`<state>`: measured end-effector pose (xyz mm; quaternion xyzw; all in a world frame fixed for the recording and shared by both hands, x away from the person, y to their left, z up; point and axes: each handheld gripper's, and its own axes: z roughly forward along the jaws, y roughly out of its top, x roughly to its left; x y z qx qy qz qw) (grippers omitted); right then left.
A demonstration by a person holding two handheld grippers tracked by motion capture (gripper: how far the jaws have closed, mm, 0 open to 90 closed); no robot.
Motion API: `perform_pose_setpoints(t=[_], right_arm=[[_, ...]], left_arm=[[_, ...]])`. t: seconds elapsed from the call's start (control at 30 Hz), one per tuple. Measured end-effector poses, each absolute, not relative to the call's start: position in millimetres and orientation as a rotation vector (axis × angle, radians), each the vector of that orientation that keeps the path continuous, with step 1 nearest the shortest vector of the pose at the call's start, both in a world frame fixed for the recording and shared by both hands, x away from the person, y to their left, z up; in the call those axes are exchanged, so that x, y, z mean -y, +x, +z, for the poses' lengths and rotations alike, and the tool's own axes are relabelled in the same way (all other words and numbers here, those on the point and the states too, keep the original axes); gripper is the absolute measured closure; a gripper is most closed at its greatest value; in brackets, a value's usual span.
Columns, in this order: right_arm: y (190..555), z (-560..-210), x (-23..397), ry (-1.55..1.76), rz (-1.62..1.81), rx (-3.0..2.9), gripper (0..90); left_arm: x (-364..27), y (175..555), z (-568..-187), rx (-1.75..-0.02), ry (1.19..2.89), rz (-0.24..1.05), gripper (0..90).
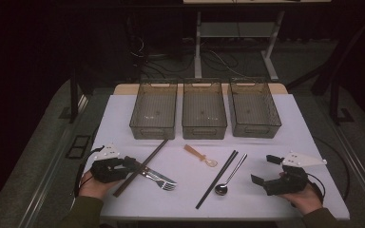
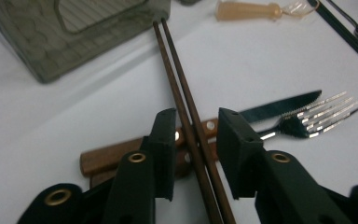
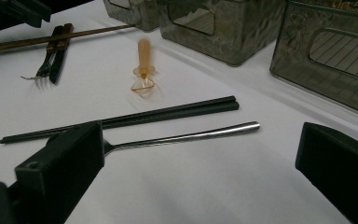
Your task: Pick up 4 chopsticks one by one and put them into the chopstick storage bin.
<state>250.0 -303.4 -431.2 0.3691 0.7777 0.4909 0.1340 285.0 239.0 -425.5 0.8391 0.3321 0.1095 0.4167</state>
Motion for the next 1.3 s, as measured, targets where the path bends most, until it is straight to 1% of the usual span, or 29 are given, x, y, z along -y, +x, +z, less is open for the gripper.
perform_pose_setpoints(t=[0.1,0.47,0.83,1.3], right_arm=[[249.9,-431.0,303.3,1.066,1.424,-2.253,1.2],[249.9,-431.1,302.9,1.068,1.420,-2.252,1.2],[250.1,-431.0,303.4,1.068,1.419,-2.249,1.2],[250.2,-431.0,303.5,1.068,1.419,-2.249,1.2]], left_arm=[[-243.7,281.8,-427.8,-0.849,2.116,0.256,71.2],[-248.4,276.1,-429.9,-0.851,2.129,0.228,77.3],[-245.1,276.1,-431.7,-0.845,2.148,0.205,79.6],[-243.8,276.9,-433.8,-0.850,2.182,0.219,80.3]])
